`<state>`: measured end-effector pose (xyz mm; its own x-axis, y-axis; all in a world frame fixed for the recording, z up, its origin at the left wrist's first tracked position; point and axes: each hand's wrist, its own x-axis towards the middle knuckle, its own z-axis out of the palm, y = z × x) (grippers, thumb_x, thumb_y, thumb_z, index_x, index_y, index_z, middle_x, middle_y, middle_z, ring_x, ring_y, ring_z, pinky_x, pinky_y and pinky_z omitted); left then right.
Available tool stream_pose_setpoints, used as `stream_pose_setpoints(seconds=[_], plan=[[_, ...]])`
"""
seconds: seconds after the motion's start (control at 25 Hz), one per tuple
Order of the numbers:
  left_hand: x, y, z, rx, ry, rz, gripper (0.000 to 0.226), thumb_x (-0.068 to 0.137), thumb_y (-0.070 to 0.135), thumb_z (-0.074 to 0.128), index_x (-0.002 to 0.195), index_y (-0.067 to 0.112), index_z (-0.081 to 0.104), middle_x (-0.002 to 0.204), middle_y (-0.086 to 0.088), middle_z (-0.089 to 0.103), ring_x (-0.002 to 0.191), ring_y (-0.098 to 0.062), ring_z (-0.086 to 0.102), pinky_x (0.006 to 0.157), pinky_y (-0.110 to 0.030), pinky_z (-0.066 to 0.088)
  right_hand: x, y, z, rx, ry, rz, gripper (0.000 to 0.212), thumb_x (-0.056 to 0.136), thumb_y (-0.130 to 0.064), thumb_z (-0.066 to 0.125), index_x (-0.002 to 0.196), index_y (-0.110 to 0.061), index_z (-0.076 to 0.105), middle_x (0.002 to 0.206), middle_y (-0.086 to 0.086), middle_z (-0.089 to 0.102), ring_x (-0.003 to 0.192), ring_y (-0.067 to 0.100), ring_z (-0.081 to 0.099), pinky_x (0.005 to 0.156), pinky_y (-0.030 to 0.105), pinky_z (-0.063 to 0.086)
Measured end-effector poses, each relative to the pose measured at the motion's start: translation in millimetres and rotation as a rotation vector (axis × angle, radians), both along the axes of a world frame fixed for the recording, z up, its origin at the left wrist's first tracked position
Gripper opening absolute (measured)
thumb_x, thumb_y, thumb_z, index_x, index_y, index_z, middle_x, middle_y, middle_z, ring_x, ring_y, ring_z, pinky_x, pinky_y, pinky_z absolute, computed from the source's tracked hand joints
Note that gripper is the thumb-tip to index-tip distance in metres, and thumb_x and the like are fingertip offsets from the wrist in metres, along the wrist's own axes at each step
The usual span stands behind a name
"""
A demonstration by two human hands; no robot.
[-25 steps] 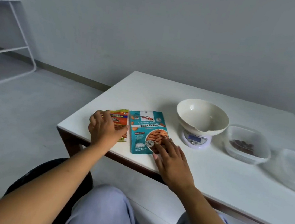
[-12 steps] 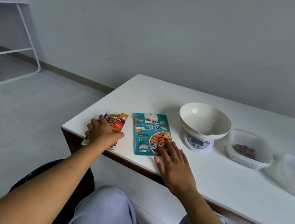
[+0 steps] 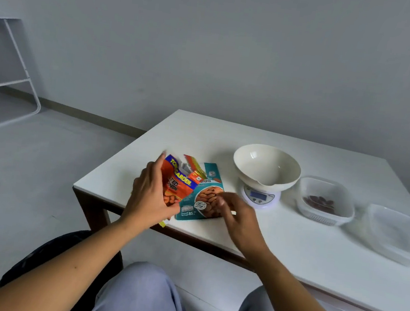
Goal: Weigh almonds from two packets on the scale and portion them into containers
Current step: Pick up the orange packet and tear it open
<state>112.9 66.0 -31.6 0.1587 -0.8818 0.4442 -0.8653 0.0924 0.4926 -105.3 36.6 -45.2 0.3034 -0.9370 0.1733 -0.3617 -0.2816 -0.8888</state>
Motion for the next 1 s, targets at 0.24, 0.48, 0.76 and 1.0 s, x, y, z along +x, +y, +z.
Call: stream_pose_setpoints(seconds=[0.24,0.48,0.76,1.0], plan=[[-40,6,6,-0.051,0.021,-0.314,0.118,0.061,0.025,0.078,0.149,0.036,0.0,0.139,-0.001,0.035,0.128,-0.018,0.04,0.103,-0.043,0.044,-8,-10,58,0.366,-0.161,0.017,0.047,0.092,-0.05,0.049,0.098,-0.007,0.067,0.08,0.003,0.071,0.067,0.011,0.066,0.065,0.027,0.053],[-50,1,6,-0.053,0.05,-0.383,0.116,0.063,0.022,0.078,0.15,0.029,0.003,0.146,0.001,0.028,0.136,-0.019,0.034,0.108,-0.04,0.04,-24,-17,71,0.357,-0.055,0.144,0.03,0.089,-0.028,0.061,0.103,-0.002,0.066,0.099,0.014,0.071,0.084,0.018,0.067,0.076,0.034,0.055],[-57,-4,11,-0.042,-0.035,-0.37,0.114,0.064,0.024,0.079,0.151,0.027,0.005,0.143,0.005,0.027,0.126,0.002,0.024,0.106,-0.041,0.042,-25,-15,77,0.216,0.014,-0.047,0.037,0.086,-0.032,0.066,0.11,-0.004,0.063,0.104,0.007,0.068,0.089,0.02,0.067,0.07,0.03,0.056],[-58,-20,3,0.053,0.465,-0.284,0.106,0.052,0.046,0.079,0.145,0.032,0.029,0.138,0.01,0.033,0.134,-0.014,0.037,0.109,-0.046,0.038,-31,-23,73,0.156,-0.207,-0.23,0.033,0.086,-0.025,0.067,0.111,-0.003,0.064,0.104,0.015,0.071,0.091,0.025,0.068,0.076,0.04,0.059]])
